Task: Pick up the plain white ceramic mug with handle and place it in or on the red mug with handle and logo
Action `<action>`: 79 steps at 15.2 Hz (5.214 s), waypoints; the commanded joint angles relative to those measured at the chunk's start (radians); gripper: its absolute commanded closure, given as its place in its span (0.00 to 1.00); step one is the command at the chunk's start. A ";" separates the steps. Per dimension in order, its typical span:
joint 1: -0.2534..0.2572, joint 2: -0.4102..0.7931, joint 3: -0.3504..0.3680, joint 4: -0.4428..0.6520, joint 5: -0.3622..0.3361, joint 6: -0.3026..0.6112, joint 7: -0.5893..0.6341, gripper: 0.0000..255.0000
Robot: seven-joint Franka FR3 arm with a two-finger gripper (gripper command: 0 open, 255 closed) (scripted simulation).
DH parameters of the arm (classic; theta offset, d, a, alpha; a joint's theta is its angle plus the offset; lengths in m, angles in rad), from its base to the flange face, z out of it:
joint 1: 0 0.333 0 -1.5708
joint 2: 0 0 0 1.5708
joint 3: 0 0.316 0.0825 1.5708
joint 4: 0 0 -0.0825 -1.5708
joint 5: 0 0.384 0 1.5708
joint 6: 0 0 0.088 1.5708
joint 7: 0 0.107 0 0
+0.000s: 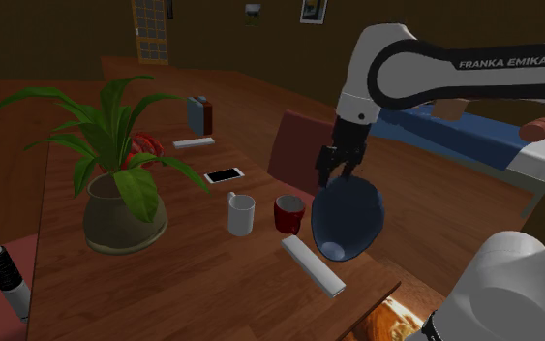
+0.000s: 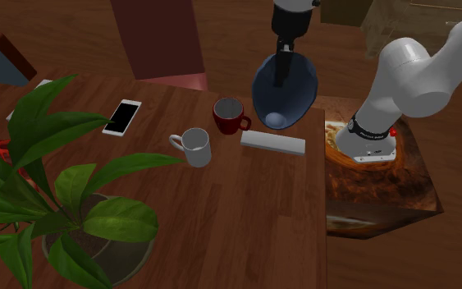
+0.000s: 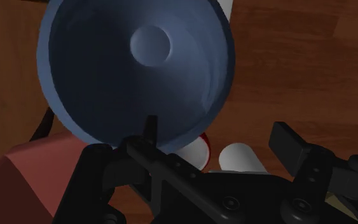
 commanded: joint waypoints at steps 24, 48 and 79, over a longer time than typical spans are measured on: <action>0.084 0.853 0.180 0.490 -0.218 0.372 0.229 0.00; 0.087 0.885 0.175 0.469 -0.232 0.424 0.238 1.00; 0.080 0.768 0.189 0.742 -0.180 0.040 0.200 1.00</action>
